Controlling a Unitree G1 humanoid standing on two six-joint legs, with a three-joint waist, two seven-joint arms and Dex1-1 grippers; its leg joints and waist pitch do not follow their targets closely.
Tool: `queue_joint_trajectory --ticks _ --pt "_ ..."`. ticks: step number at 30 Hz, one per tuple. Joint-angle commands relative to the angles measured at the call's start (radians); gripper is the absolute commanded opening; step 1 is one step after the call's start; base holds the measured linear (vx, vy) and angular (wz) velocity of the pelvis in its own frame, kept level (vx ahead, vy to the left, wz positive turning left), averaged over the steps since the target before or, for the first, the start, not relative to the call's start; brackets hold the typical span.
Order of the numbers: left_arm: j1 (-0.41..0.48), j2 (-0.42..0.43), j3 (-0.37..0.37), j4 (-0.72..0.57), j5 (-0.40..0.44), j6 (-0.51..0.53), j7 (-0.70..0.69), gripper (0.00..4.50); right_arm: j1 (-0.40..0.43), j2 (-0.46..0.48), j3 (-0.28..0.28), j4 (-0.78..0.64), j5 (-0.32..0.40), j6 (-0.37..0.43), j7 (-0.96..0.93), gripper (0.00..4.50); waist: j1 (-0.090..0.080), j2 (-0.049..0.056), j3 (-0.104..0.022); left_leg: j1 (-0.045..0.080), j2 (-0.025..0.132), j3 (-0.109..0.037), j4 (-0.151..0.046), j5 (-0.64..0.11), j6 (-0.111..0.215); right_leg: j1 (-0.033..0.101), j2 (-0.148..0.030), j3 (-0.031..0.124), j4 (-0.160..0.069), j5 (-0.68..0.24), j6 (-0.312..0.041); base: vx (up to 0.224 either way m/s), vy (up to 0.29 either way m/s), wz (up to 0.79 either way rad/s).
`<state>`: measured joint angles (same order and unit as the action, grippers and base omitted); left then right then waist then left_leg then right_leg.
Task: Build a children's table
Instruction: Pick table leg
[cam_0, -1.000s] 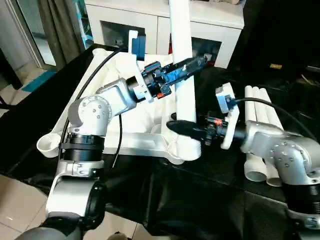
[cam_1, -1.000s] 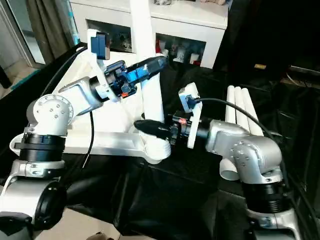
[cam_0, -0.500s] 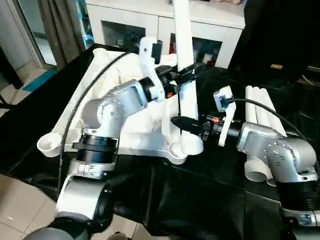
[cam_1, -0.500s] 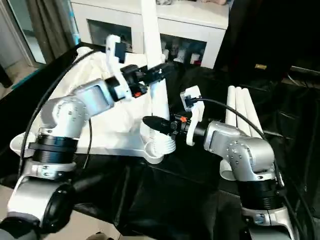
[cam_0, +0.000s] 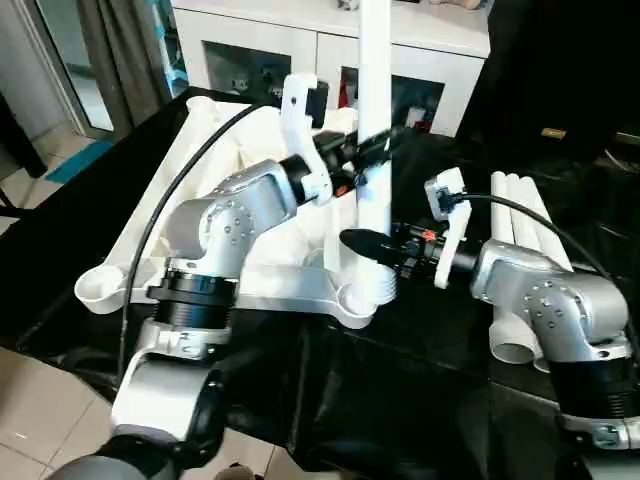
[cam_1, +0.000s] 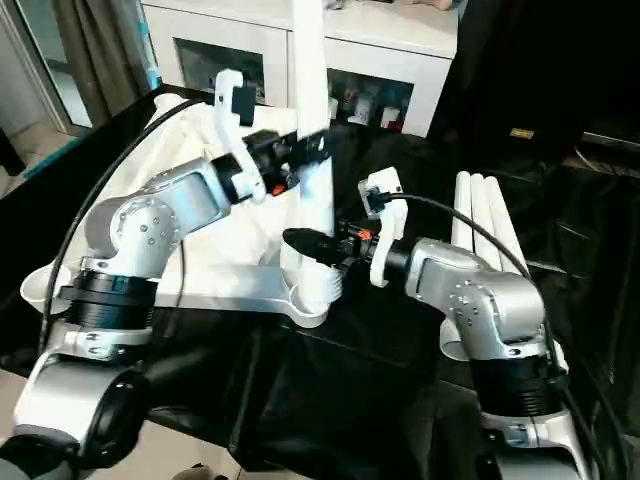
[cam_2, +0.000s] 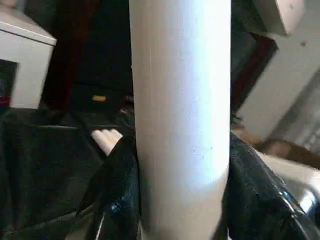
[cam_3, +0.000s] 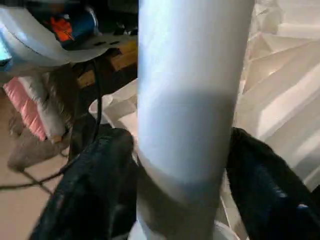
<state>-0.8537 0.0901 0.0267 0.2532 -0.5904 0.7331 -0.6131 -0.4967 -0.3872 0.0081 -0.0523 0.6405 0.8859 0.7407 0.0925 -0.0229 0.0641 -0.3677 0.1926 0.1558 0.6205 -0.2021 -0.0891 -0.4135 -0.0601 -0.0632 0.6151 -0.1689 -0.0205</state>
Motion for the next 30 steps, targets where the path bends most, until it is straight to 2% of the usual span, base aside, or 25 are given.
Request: queue_joint_trajectory --ticks 1,3,6,13,17,26,27,30 --pt "-0.003 0.011 -0.029 -0.037 0.014 0.004 -0.043 1.85 -0.011 -0.020 0.001 -0.030 0.029 0.017 0.037 3.38 0.004 -0.004 -0.080 0.000 0.023 0.002 -0.070 -0.041 0.042 0.080 -0.069 0.046 -0.058 -0.100 -0.208 0.000 0.000 0.00" --pt "-0.008 0.019 -0.042 -0.039 0.011 0.009 -0.069 1.85 -0.011 -0.033 0.009 -0.036 0.032 0.027 0.053 3.41 0.005 -0.001 -0.079 0.000 0.025 0.002 -0.070 -0.045 0.045 0.077 -0.070 0.046 -0.059 -0.114 -0.207 0.000 0.000 0.00" --pt "-0.014 0.025 -0.048 -0.040 0.005 0.008 -0.089 1.85 -0.010 -0.042 0.018 -0.036 0.030 0.039 0.062 3.41 0.004 -0.004 -0.079 0.000 0.024 0.003 -0.070 -0.048 0.040 0.077 -0.071 0.046 -0.061 -0.126 -0.210 0.000 0.000 0.00" --pt "-0.021 0.023 -0.050 -0.050 -0.024 0.024 -0.119 1.84 0.009 -0.056 0.067 -0.039 0.008 0.049 0.075 3.41 0.005 -0.003 -0.081 -0.001 0.025 0.002 -0.069 -0.035 0.039 0.077 -0.070 0.046 -0.058 -0.111 -0.212 0.000 0.000 0.00" --pt "-0.014 0.025 -0.051 -0.060 -0.026 0.032 -0.129 1.84 0.011 -0.042 0.062 -0.029 -0.003 0.042 0.061 3.41 0.004 -0.003 -0.081 0.000 0.025 0.002 -0.069 -0.039 0.038 0.077 -0.071 0.046 -0.057 -0.107 -0.218 0.000 0.000 0.00" --pt "-0.011 0.030 -0.051 -0.066 -0.023 0.043 -0.147 1.84 0.010 -0.042 0.053 -0.027 0.006 0.044 0.052 3.41 0.004 -0.004 -0.080 0.000 0.024 0.003 -0.069 -0.043 0.036 0.077 -0.070 0.046 -0.060 -0.123 -0.209 0.000 0.000 0.00" --pt "-0.011 0.030 -0.051 -0.066 -0.023 0.043 -0.147 1.84 0.010 -0.042 0.053 -0.027 0.006 0.044 0.052 3.09 0.004 -0.003 -0.081 0.000 0.025 0.002 -0.069 -0.040 0.036 0.077 -0.070 0.046 -0.059 -0.119 -0.210 0.000 0.000 0.00" --pt "-0.006 0.033 -0.056 -0.072 -0.025 0.047 -0.153 1.84 0.011 -0.039 0.049 -0.025 0.004 0.046 0.054 2.96 0.004 -0.004 -0.080 0.000 0.025 0.002 -0.069 -0.038 0.039 0.077 -0.070 0.046 -0.058 -0.111 -0.213 0.000 0.000 0.00"
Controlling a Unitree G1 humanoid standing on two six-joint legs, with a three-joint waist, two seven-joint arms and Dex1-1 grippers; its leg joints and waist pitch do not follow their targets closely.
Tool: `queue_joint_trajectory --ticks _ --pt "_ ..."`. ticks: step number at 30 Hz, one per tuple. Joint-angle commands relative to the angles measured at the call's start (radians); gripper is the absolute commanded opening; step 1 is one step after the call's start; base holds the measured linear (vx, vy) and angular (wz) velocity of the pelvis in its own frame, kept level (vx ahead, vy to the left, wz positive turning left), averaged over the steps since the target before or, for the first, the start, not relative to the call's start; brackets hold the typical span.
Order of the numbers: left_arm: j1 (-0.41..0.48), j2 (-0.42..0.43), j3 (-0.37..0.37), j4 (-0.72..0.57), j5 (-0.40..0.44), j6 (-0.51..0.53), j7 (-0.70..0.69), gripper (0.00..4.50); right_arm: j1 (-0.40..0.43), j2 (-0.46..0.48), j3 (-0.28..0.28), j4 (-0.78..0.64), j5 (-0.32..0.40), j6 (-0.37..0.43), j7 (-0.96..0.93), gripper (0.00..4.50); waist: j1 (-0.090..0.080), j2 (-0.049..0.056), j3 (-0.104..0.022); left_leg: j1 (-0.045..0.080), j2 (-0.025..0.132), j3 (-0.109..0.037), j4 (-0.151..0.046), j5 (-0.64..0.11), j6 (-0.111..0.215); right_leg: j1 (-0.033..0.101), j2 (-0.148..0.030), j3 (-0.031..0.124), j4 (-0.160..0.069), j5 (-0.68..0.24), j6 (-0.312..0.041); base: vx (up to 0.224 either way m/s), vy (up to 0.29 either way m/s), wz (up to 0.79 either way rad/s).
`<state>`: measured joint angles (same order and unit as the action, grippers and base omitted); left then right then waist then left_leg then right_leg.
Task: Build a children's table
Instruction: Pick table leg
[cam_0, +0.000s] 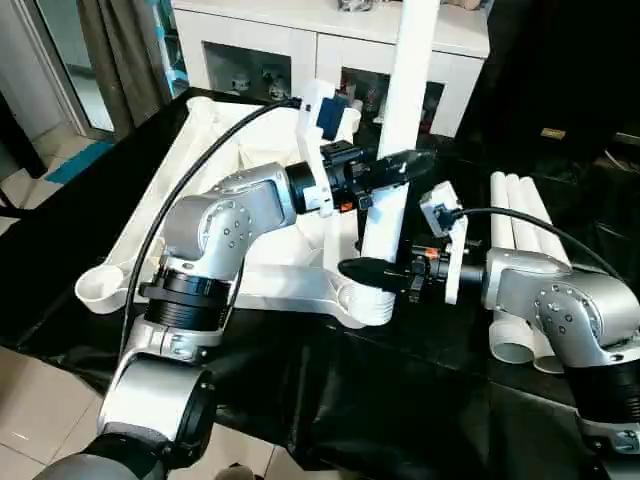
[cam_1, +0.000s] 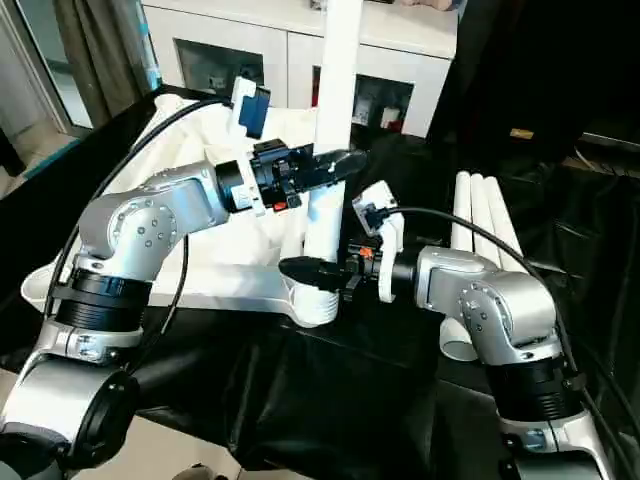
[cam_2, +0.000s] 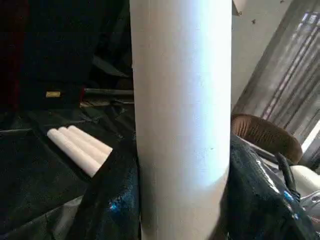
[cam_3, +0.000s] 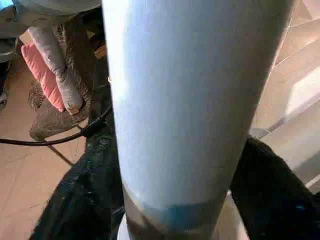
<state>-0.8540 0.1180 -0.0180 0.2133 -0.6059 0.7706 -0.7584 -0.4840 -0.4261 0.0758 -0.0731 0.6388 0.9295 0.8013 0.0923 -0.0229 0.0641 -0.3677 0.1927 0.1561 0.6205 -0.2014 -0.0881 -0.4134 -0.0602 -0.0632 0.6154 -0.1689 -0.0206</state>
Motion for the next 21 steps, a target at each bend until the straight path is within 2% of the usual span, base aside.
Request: queue_joint_trajectory --ticks 1,6,9,12,15,16,17,18,20,21 --pt "-0.006 0.005 -0.012 -0.032 -0.010 0.010 -0.008 1.84 -0.002 0.000 -0.019 -0.004 0.006 0.002 -0.007 2.96 0.004 -0.004 -0.080 0.000 0.025 0.002 -0.069 -0.041 0.038 0.076 -0.070 0.046 -0.059 -0.114 -0.213 0.000 0.000 0.00" --pt "-0.007 0.005 -0.008 -0.029 -0.007 0.008 -0.008 1.84 -0.003 0.003 -0.019 -0.001 0.010 0.006 -0.004 2.48 0.004 -0.006 -0.080 0.000 0.024 0.003 -0.069 -0.043 0.037 0.077 -0.070 0.046 -0.060 -0.126 -0.209 0.000 0.000 0.00" --pt "-0.008 0.006 -0.003 -0.025 -0.004 0.008 -0.007 1.84 -0.003 0.008 -0.017 0.000 0.011 0.007 -0.006 2.17 0.005 -0.004 -0.081 -0.001 0.025 0.002 -0.069 -0.035 0.039 0.077 -0.070 0.046 -0.057 -0.115 -0.210 0.000 0.000 0.00" --pt "-0.007 0.004 0.006 -0.025 -0.006 0.008 0.002 1.84 -0.001 0.015 -0.016 0.002 0.009 0.002 -0.010 1.96 0.004 -0.003 -0.081 0.000 0.025 0.002 -0.069 -0.036 0.038 0.077 -0.070 0.046 -0.058 -0.111 -0.213 0.000 0.000 0.00" --pt "-0.004 0.004 0.005 -0.025 0.008 -0.012 0.010 1.84 0.000 0.018 -0.017 0.003 0.008 -0.002 -0.011 1.93 0.004 -0.003 -0.080 0.000 0.025 0.002 -0.069 -0.039 0.036 0.076 -0.070 0.046 -0.058 -0.112 -0.214 0.000 0.000 0.00" --pt "-0.004 0.006 0.000 -0.020 0.028 -0.026 0.028 2.19 0.001 0.019 -0.017 0.003 0.007 -0.004 -0.012 1.90 0.004 -0.003 -0.080 0.000 0.025 0.002 -0.069 -0.041 0.035 0.077 -0.070 0.046 -0.058 -0.112 -0.213 0.000 0.000 0.00" --pt "-0.004 0.006 0.000 -0.020 0.028 -0.026 0.028 2.19 0.001 0.019 -0.017 0.003 0.007 -0.004 -0.012 1.90 0.004 -0.003 -0.080 0.001 0.025 0.002 -0.069 -0.041 0.035 0.076 -0.070 0.046 -0.059 -0.113 -0.212 0.000 0.000 0.00" --pt "0.000 0.010 0.005 -0.019 0.017 -0.012 0.019 2.54 0.003 0.029 -0.026 0.007 0.006 -0.015 -0.018 1.90 0.005 0.001 -0.080 0.001 0.025 0.002 -0.069 -0.042 0.034 0.076 -0.070 0.046 -0.058 -0.114 -0.213 0.000 0.000 0.00" --pt "0.011 0.006 0.026 -0.031 -0.016 0.003 0.009 2.56 0.004 0.043 -0.038 0.009 0.008 -0.027 -0.026 1.90 0.004 0.005 -0.081 0.000 0.024 0.001 -0.069 -0.045 0.031 0.076 -0.070 0.046 -0.058 -0.110 -0.215 0.000 0.000 0.00" --pt "0.017 0.000 0.040 -0.037 -0.022 -0.014 0.012 2.76 0.004 0.051 -0.046 0.009 0.012 -0.031 -0.032 1.90 0.003 0.002 -0.081 -0.001 0.024 0.001 -0.070 -0.045 0.027 0.078 -0.071 0.045 -0.057 -0.101 -0.221 0.000 0.000 0.00"
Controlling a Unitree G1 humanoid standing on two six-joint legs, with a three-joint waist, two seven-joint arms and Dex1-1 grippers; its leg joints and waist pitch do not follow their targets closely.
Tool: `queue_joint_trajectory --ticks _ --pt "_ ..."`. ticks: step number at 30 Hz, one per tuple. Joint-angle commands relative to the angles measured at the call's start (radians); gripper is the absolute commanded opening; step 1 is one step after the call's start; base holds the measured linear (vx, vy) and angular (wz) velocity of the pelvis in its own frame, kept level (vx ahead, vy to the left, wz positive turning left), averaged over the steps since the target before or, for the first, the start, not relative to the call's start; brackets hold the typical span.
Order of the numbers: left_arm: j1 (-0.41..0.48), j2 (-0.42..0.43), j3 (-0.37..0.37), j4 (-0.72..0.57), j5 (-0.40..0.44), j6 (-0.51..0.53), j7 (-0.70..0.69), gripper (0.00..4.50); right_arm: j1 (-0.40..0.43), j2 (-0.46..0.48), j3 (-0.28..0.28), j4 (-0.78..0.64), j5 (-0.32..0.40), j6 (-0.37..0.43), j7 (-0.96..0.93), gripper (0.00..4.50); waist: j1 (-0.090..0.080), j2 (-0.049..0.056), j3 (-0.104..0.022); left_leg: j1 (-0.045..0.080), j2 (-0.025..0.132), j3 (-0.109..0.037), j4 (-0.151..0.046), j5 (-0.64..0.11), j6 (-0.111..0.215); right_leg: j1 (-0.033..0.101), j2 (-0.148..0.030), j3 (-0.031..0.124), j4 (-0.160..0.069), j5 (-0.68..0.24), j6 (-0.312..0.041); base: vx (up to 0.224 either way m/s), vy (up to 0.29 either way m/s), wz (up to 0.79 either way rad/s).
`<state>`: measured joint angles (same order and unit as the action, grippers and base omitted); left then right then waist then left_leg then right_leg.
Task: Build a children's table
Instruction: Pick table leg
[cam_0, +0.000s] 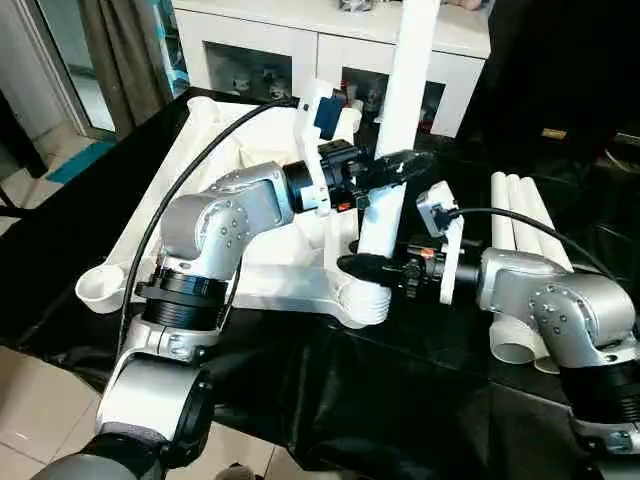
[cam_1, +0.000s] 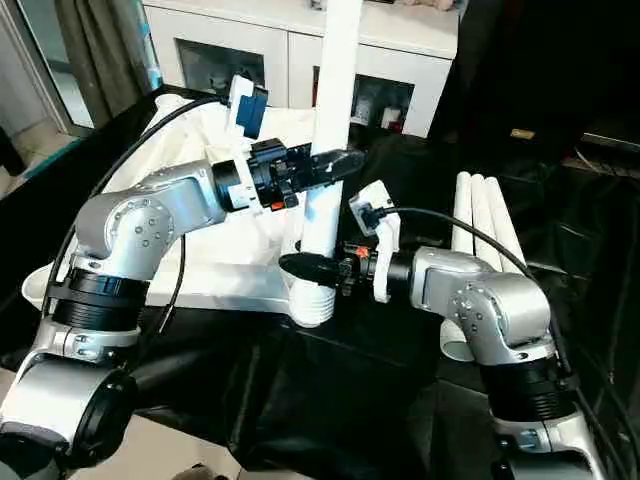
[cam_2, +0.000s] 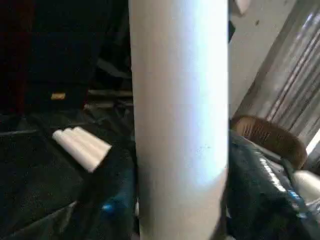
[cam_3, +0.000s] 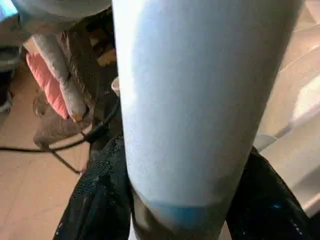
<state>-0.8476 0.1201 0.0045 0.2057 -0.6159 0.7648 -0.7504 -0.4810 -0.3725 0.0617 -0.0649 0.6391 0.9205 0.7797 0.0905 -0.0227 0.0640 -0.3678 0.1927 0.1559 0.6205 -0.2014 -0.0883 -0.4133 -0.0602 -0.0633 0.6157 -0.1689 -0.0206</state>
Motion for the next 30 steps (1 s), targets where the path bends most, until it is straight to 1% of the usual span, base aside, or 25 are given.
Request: queue_joint_trajectory --ticks 1,2,4,5,6,9,10,12,13,14,15,16,17,18,20,21,22,23,24,25,26,27,28,29,30 --pt "0.013 -0.009 0.032 -0.026 -0.015 -0.027 0.012 2.88 0.001 0.001 -0.035 0.001 0.013 -0.025 -0.012 1.90 0.004 0.002 -0.081 -0.001 0.025 0.001 -0.070 -0.045 0.028 0.078 -0.070 0.045 -0.057 -0.099 -0.222 0.000 0.000 0.00" --pt "0.013 -0.021 0.059 -0.016 -0.024 -0.043 0.032 2.96 0.001 0.005 -0.038 0.000 0.014 -0.029 -0.015 1.90 0.004 0.009 -0.081 0.000 0.025 0.001 -0.069 -0.048 0.026 0.076 -0.070 0.045 -0.059 -0.093 -0.225 0.000 0.000 0.00" --pt "0.012 -0.042 0.109 0.004 -0.050 -0.083 0.048 2.99 0.002 0.013 -0.046 0.000 0.017 -0.035 -0.020 1.90 0.006 0.006 -0.082 0.000 0.023 0.001 -0.069 -0.059 0.026 0.079 -0.069 0.044 -0.060 -0.087 -0.230 0.000 0.000 0.00" --pt "0.007 -0.065 0.175 0.019 -0.098 -0.120 0.062 2.99 0.001 0.020 -0.052 0.002 0.017 -0.044 -0.026 1.90 0.006 0.011 -0.080 -0.001 0.022 0.000 -0.069 -0.064 0.027 0.079 -0.069 0.044 -0.061 -0.088 -0.232 0.000 0.000 0.00" --pt "0.003 -0.075 0.213 0.026 -0.126 -0.137 0.073 2.99 0.001 0.023 -0.056 0.003 0.016 -0.050 -0.031 1.90 0.008 0.010 -0.082 0.000 0.023 -0.001 -0.070 -0.070 0.024 0.081 -0.070 0.043 -0.061 -0.093 -0.234 0.000 0.000 0.00" --pt "0.008 -0.070 0.289 0.027 -0.171 -0.178 0.082 2.99 0.001 0.040 -0.075 0.012 -0.003 -0.087 -0.056 1.90 0.006 0.010 -0.081 -0.001 0.022 -0.001 -0.070 -0.074 0.023 0.079 -0.068 0.042 -0.061 -0.096 -0.229 0.000 0.000 0.00" --pt "0.015 -0.059 0.288 0.022 -0.162 -0.186 0.073 2.99 0.000 0.043 -0.078 0.014 -0.011 -0.099 -0.062 1.90 0.006 0.013 -0.081 -0.001 0.022 -0.002 -0.071 -0.076 0.023 0.078 -0.069 0.042 -0.061 -0.100 -0.226 0.000 0.000 0.00" --pt "0.056 0.008 0.215 -0.003 -0.076 -0.225 -0.005 2.99 -0.009 0.053 -0.087 0.039 -0.048 -0.146 -0.100 1.90 0.006 0.010 -0.082 0.004 0.026 -0.006 -0.075 -0.074 0.023 0.074 -0.069 0.041 -0.064 -0.120 -0.205 0.000 0.000 0.00" --pt "0.101 0.081 0.121 -0.027 0.021 -0.273 -0.098 2.99 -0.017 0.061 -0.090 0.066 -0.091 -0.202 -0.137 1.90 0.002 0.015 -0.081 0.006 0.027 -0.005 -0.078 -0.073 0.016 0.071 -0.069 0.042 -0.064 -0.138 -0.188 0.000 0.000 0.00" --pt "0.134 0.135 0.053 -0.041 0.084 -0.309 -0.169 2.99 -0.020 0.066 -0.091 0.081 -0.122 -0.247 -0.157 1.90 0.000 0.012 -0.080 0.006 0.028 -0.004 -0.079 -0.073 0.006 0.069 -0.069 0.043 -0.060 -0.152 -0.174 0.000 0.000 0.00" --pt "0.158 0.178 0.001 -0.046 0.128 -0.328 -0.208 2.99 -0.020 0.064 -0.087 0.087 -0.134 -0.256 -0.160 1.90 0.001 0.017 -0.081 0.011 0.030 -0.004 -0.079 -0.072 0.001 0.064 -0.070 0.045 -0.060 -0.154 -0.164 0.000 0.000 0.00" --pt "0.204 0.264 -0.096 -0.053 0.193 -0.346 -0.304 2.99 -0.013 0.052 -0.065 0.095 -0.171 -0.281 -0.169 1.90 -0.001 0.015 -0.080 0.010 0.028 -0.003 -0.081 -0.070 -0.001 0.065 -0.068 0.046 -0.059 -0.150 -0.161 0.000 0.000 0.00" --pt "0.211 0.276 -0.109 -0.053 0.199 -0.348 -0.318 2.99 -0.012 0.050 -0.060 0.096 -0.178 -0.285 -0.171 1.90 -0.003 0.020 -0.079 0.011 0.029 -0.002 -0.082 -0.068 -0.007 0.062 -0.066 0.047 -0.054 -0.135 -0.161 0.000 0.000 0.00" --pt "0.224 0.298 -0.135 -0.052 0.216 -0.357 -0.343 2.99 -0.008 0.049 -0.058 0.099 -0.186 -0.290 -0.178 1.90 -0.004 0.023 -0.080 0.016 0.029 0.001 -0.081 -0.074 -0.015 0.061 -0.065 0.047 -0.052 -0.109 -0.175 0.000 0.000 0.00" --pt "0.256 0.352 -0.202 -0.038 0.265 -0.394 -0.400 2.99 0.004 0.055 -0.060 0.109 -0.199 -0.296 -0.204 1.90 0.002 0.026 -0.079 0.020 0.030 0.001 -0.083 -0.088 -0.016 0.058 -0.068 0.048 -0.054 -0.099 -0.191 0.000 0.000 0.00" --pt "0.270 0.374 -0.235 -0.021 0.301 -0.434 -0.424 2.99 0.012 0.058 -0.062 0.113 -0.204 -0.298 -0.215 1.90 -0.001 0.017 -0.078 0.013 0.029 0.002 -0.085 -0.098 -0.020 0.064 -0.067 0.048 -0.049 -0.096 -0.199 0.000 0.000 0.00" --pt "0.278 0.388 -0.260 -0.006 0.322 -0.455 -0.444 2.99 0.018 0.060 -0.064 0.115 -0.207 -0.301 -0.223 1.90 0.001 0.019 -0.077 0.013 0.030 0.001 -0.086 -0.102 -0.019 0.063 -0.068 0.048 -0.052 -0.102 -0.197 0.000 0.000 0.00" --pt "0.285 0.406 -0.301 0.030 0.364 -0.503 -0.474 2.99 0.029 0.063 -0.068 0.118 -0.212 -0.308 -0.238 1.90 -0.001 0.014 -0.074 0.010 0.027 0.001 -0.088 -0.114 -0.018 0.064 -0.069 0.049 -0.059 -0.133 -0.185 0.000 0.000 0.00" --pt "0.287 0.412 -0.321 0.056 0.390 -0.538 -0.489 2.99 0.037 0.066 -0.071 0.116 -0.209 -0.308 -0.242 1.90 -0.003 0.013 -0.073 0.011 0.026 0.003 -0.089 -0.125 -0.022 0.065 -0.069 0.050 -0.059 -0.153 -0.176 0.000 0.000 0.00" --pt "0.285 0.413 -0.330 0.075 0.406 -0.554 -0.495 2.99 0.043 0.068 -0.071 0.113 -0.211 -0.313 -0.243 1.90 -0.005 0.014 -0.075 0.010 0.026 0.001 -0.089 -0.131 -0.029 0.068 -0.072 0.051 -0.058 -0.173 -0.165 0.000 0.000 0.00" --pt "0.284 0.413 -0.336 0.087 0.416 -0.565 -0.498 2.99 0.046 0.069 -0.071 0.112 -0.212 -0.316 -0.243 1.90 -0.005 0.015 -0.076 0.010 0.027 0.001 -0.088 -0.127 -0.031 0.068 -0.073 0.051 -0.058 -0.169 -0.166 0.000 0.000 0.00" --pt "0.273 0.410 -0.350 0.135 0.449 -0.618 -0.503 2.99 0.060 0.074 -0.070 0.102 -0.217 -0.320 -0.243 1.90 -0.005 0.016 -0.076 0.010 0.026 0.001 -0.088 -0.129 -0.027 0.066 -0.072 0.052 -0.062 -0.172 -0.166 0.000 0.000 0.00" --pt "0.265 0.409 -0.358 0.165 0.469 -0.651 -0.505 2.99 0.069 0.077 -0.069 0.095 -0.220 -0.323 -0.242 1.90 -0.006 0.017 -0.076 0.011 0.027 0.002 -0.087 -0.133 -0.029 0.065 -0.071 0.051 -0.061 -0.171 -0.166 0.000 0.000 0.00" --pt "0.255 0.408 -0.365 0.192 0.479 -0.659 -0.510 2.99 0.077 0.079 -0.068 0.086 -0.223 -0.325 -0.243 1.90 -0.006 0.018 -0.075 0.010 0.027 0.001 -0.088 -0.139 -0.028 0.065 -0.073 0.052 -0.062 -0.175 -0.167 0.000 0.000 0.00" --pt "0.237 0.405 -0.373 0.234 0.499 -0.681 -0.507 2.81 0.087 0.081 -0.068 0.075 -0.220 -0.322 -0.243 1.90 -0.004 0.023 -0.075 0.010 0.026 0.001 -0.087 -0.139 -0.029 0.064 -0.072 0.052 -0.062 -0.175 -0.165 0.000 0.000 0.00"
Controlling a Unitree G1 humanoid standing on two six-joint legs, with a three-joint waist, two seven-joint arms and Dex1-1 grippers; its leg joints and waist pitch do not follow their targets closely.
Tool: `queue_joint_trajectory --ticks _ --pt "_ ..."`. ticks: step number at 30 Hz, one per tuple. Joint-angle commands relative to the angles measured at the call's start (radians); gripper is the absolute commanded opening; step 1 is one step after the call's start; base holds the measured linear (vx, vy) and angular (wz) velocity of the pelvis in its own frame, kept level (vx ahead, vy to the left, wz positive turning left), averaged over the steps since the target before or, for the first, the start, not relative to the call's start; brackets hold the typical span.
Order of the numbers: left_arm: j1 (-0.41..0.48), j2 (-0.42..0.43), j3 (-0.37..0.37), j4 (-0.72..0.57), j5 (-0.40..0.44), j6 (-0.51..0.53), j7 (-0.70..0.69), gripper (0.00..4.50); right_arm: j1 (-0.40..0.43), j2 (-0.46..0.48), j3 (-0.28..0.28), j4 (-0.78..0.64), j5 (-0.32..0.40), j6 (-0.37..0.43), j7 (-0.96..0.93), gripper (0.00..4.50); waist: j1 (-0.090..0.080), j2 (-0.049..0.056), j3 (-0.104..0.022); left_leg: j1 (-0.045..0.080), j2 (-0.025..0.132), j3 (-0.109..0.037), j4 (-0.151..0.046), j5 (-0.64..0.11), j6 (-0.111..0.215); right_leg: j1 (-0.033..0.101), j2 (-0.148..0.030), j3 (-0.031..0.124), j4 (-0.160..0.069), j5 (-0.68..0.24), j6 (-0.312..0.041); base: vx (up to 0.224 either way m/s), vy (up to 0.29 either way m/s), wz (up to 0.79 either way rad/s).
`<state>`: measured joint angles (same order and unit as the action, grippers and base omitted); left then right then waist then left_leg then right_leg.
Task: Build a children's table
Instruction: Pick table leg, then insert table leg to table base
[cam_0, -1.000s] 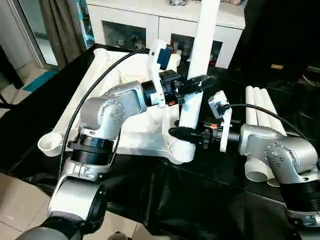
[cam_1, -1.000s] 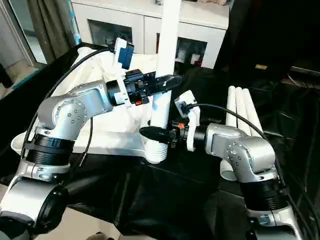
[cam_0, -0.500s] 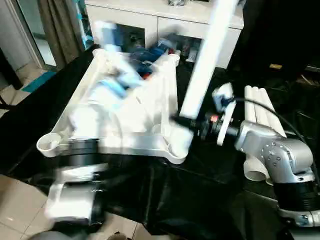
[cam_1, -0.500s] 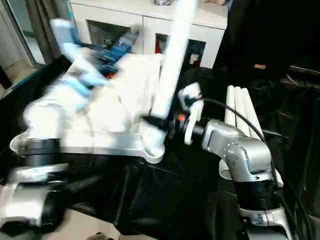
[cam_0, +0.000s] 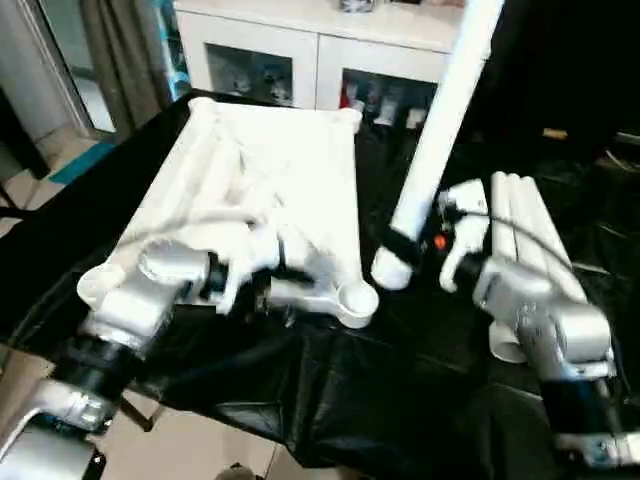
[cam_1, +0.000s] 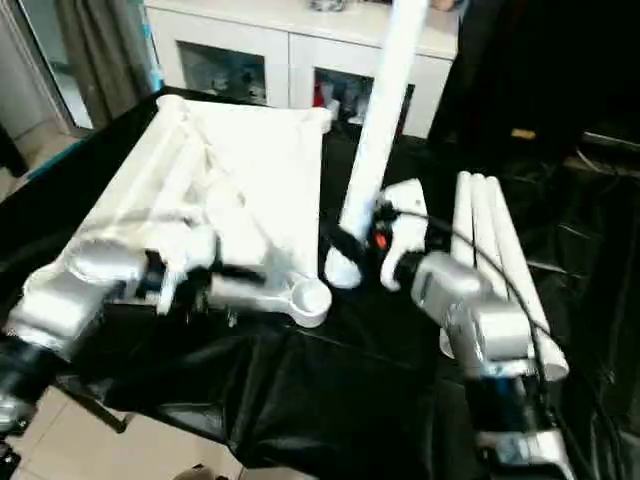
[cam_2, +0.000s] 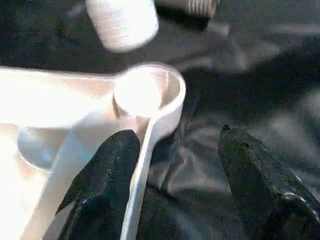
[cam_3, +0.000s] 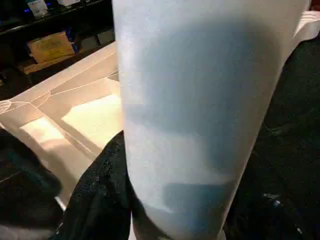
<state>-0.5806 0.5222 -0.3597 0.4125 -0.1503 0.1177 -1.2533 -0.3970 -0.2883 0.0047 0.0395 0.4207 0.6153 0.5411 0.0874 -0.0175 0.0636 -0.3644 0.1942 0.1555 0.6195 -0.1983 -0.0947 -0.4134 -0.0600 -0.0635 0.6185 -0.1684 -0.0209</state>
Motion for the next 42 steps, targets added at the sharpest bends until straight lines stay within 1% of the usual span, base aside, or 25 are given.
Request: queue_joint_trajectory --ticks 1,3,4,6,9,10,12,13,15,18,20,23,25,26,29,31,32,33,34,37,38,39,40,41,42 --pt "-0.045 0.001 -0.017 0.059 0.046 -0.045 -0.003 2.70 0.010 -0.003 -0.010 -0.038 -0.001 -0.015 -0.004 1.90 -0.001 0.018 -0.075 0.009 0.025 0.001 -0.086 -0.149 -0.026 0.064 -0.072 0.052 -0.065 -0.177 -0.165 0.000 0.000 0.00" --pt "-0.069 0.000 -0.032 0.114 0.064 -0.071 -0.012 2.63 0.023 -0.001 -0.008 -0.051 0.001 -0.015 -0.006 1.90 -0.001 0.020 -0.076 0.011 0.024 0.001 -0.086 -0.164 -0.028 0.063 -0.072 0.052 -0.068 -0.185 -0.167 0.000 0.000 0.00" --pt "-0.084 -0.002 -0.036 0.143 0.068 -0.080 -0.015 2.49 0.030 -0.002 -0.006 -0.058 0.002 -0.015 -0.006 1.90 0.001 0.033 -0.077 0.010 0.026 -0.003 -0.086 -0.163 -0.034 0.065 -0.074 0.051 -0.062 -0.173 -0.173 0.000 0.000 0.00" --pt "-0.106 -0.006 -0.035 0.193 0.070 -0.099 -0.032 2.23 0.043 -0.002 -0.005 -0.072 0.007 -0.019 -0.011 1.90 -0.002 0.025 -0.076 0.008 0.024 -0.001 -0.086 -0.165 -0.030 0.066 -0.071 0.051 -0.066 -0.160 -0.180 0.000 0.000 0.00" --pt "-0.140 -0.025 -0.021 0.290 0.083 -0.141 -0.056 2.04 0.058 0.005 -0.014 -0.099 0.015 -0.005 -0.011 1.90 0.002 0.024 -0.077 0.005 0.021 0.001 -0.084 -0.155 -0.021 0.068 -0.072 0.051 -0.068 -0.167 -0.186 0.000 0.000 0.00" --pt "-0.145 -0.026 -0.022 0.304 0.087 -0.147 -0.059 1.91 0.060 0.006 -0.015 -0.103 0.018 -0.002 -0.009 1.90 0.005 0.032 -0.079 0.007 0.022 -0.001 -0.083 -0.153 -0.022 0.068 -0.075 0.051 -0.065 -0.163 -0.186 0.000 0.000 0.00" --pt "-0.157 -0.030 -0.023 0.339 0.099 -0.168 -0.066 1.77 0.065 0.004 -0.009 -0.108 0.016 -0.002 -0.003 1.90 0.001 0.030 -0.079 0.005 0.026 -0.003 -0.085 -0.149 -0.020 0.069 -0.074 0.051 -0.062 -0.134 -0.195 0.000 0.000 0.00" --pt "-0.164 -0.035 -0.022 0.361 0.102 -0.180 -0.067 1.69 0.066 0.004 -0.007 -0.108 0.014 -0.005 -0.003 1.90 -0.001 0.038 -0.079 0.004 0.025 -0.004 -0.085 -0.155 -0.025 0.070 -0.075 0.050 -0.061 -0.133 -0.198 0.000 0.000 0.00" --pt "-0.175 -0.044 -0.022 0.399 0.110 -0.204 -0.064 1.38 0.067 0.005 -0.007 -0.110 0.011 -0.007 -0.007 1.90 -0.001 0.035 -0.080 0.005 0.025 -0.003 -0.084 -0.157 -0.023 0.071 -0.075 0.051 -0.061 -0.124 -0.208 0.000 0.000 0.00" --pt "-0.196 -0.067 -0.022 0.456 0.119 -0.229 -0.071 1.25 0.069 0.003 -0.013 -0.132 0.018 0.005 -0.014 1.90 -0.001 0.037 -0.078 0.006 0.022 -0.001 -0.082 -0.165 -0.019 0.071 -0.074 0.052 -0.067 -0.141 -0.206 0.000 0.000 0.00" --pt "-0.201 -0.072 -0.021 0.468 0.120 -0.233 -0.069 1.13 0.069 0.002 -0.015 -0.132 0.019 0.005 -0.013 1.90 0.001 0.035 -0.079 0.005 0.027 -0.003 -0.084 -0.155 -0.018 0.072 -0.077 0.052 -0.062 -0.129 -0.212 0.000 0.000 0.00" --pt "-0.214 -0.081 -0.013 0.496 0.122 -0.245 -0.071 0.82 0.069 -0.003 -0.015 -0.130 0.018 0.005 -0.006 1.90 0.001 0.038 -0.079 0.008 0.028 -0.003 -0.084 -0.168 -0.018 0.070 -0.078 0.052 -0.065 -0.152 -0.211 0.000 0.000 0.00" --pt "-0.224 -0.087 -0.002 0.521 0.123 -0.256 -0.085 0.72 0.064 -0.006 -0.012 -0.125 0.016 0.004 -0.002 1.90 0.000 0.034 -0.079 0.006 0.025 -0.002 -0.084 -0.159 -0.013 0.071 -0.076 0.052 -0.066 -0.138 -0.213 0.000 0.000 0.00" --pt "-0.227 -0.088 0.001 0.531 0.123 -0.260 -0.094 0.72 0.062 -0.006 -0.011 -0.124 0.017 0.005 -0.002 1.90 0.001 0.035 -0.079 0.007 0.025 -0.002 -0.083 -0.158 -0.013 0.071 -0.077 0.052 -0.066 -0.139 -0.213 0.000 0.000 0.00" --pt "-0.227 -0.089 0.001 0.537 0.124 -0.259 -0.105 0.40 0.057 -0.009 -0.006 -0.121 0.017 0.010 0.006 1.90 0.002 0.035 -0.079 0.007 0.027 -0.002 -0.084 -0.162 -0.013 0.071 -0.079 0.052 -0.065 -0.145 -0.216 0.000 0.000 0.00" --pt "-0.223 -0.094 0.003 0.535 0.121 -0.249 -0.103 0.26 0.053 -0.013 0.003 -0.114 0.012 0.014 0.013 1.90 0.002 0.030 -0.080 0.006 0.028 -0.002 -0.084 -0.155 -0.009 0.072 -0.079 0.052 -0.063 -0.135 -0.219 0.000 0.000 0.00" --pt "-0.220 -0.100 0.004 0.534 0.123 -0.246 -0.088 0.12 0.048 -0.018 0.013 -0.105 0.006 0.014 0.022 1.90 0.002 0.032 -0.079 0.006 0.028 -0.002 -0.084 -0.152 -0.007 0.072 -0.079 0.052 -0.062 -0.134 -0.221 0.000 0.000 0.00" --pt "-0.219 -0.103 0.003 0.533 0.127 -0.248 -0.074 0.12 0.046 -0.020 0.019 -0.101 0.002 0.013 0.027 1.90 0.002 0.032 -0.079 0.006 0.029 -0.002 -0.084 -0.152 -0.006 0.072 -0.080 0.052 -0.062 -0.132 -0.223 0.000 0.000 0.00" --pt "-0.218 -0.109 -0.005 0.528 0.146 -0.251 -0.038 0.04 0.040 -0.025 0.033 -0.086 -0.007 0.008 0.039 1.90 0.002 0.025 -0.079 0.005 0.029 -0.001 -0.084 -0.149 -0.004 0.073 -0.080 0.052 -0.062 -0.128 -0.224 0.000 0.000 0.00" --pt "-0.208 -0.138 -0.024 0.485 0.181 -0.226 0.020 0.00 0.018 -0.032 0.058 -0.025 -0.031 -0.010 0.064 1.90 0.001 0.025 -0.074 0.006 0.031 0.000 -0.084 -0.160 0.002 0.069 -0.082 0.051 -0.067 -0.176 -0.224 0.000 0.000 0.00" --pt "-0.208 -0.138 -0.024 0.485 0.181 -0.226 0.020 0.00 0.018 -0.032 0.058 -0.025 -0.031 -0.010 0.064 1.90 0.003 0.022 -0.075 0.004 0.028 0.000 -0.082 -0.159 0.005 0.073 -0.084 0.051 -0.071 -0.204 -0.215 0.000 0.000 0.00" --pt "-0.199 -0.173 -0.012 0.450 0.165 -0.171 0.042 0.00 0.002 -0.036 0.069 0.006 -0.046 -0.022 0.076 1.90 0.004 0.010 -0.077 0.003 0.030 0.001 -0.083 -0.141 0.010 0.075 -0.086 0.052 -0.069 -0.202 -0.210 0.000 0.000 0.00" --pt "-0.193 -0.188 -0.010 0.435 0.160 -0.151 0.055 0.00 -0.007 -0.035 0.071 0.017 -0.048 -0.024 0.080 1.90 0.004 0.013 -0.076 0.001 0.030 0.000 -0.082 -0.135 0.010 0.075 -0.086 0.052 -0.065 -0.201 -0.210 0.000 0.000 0.00" --pt "-0.193 -0.188 -0.010 0.435 0.160 -0.151 0.055 0.00 -0.007 -0.035 0.071 0.017 -0.048 -0.024 0.080 1.90 0.005 0.013 -0.076 0.004 0.030 0.002 -0.081 -0.129 0.016 0.069 -0.085 0.051 -0.069 -0.209 -0.209 0.000 0.000 0.00" --pt "-0.181 -0.203 -0.016 0.419 0.165 -0.144 0.067 0.00 -0.018 -0.033 0.075 0.027 -0.050 -0.025 0.084 1.90 0.005 0.013 -0.075 0.004 0.030 0.002 -0.080 -0.128 0.019 0.069 -0.084 0.051 -0.070 -0.213 -0.209 0.000 0.000 0.00"
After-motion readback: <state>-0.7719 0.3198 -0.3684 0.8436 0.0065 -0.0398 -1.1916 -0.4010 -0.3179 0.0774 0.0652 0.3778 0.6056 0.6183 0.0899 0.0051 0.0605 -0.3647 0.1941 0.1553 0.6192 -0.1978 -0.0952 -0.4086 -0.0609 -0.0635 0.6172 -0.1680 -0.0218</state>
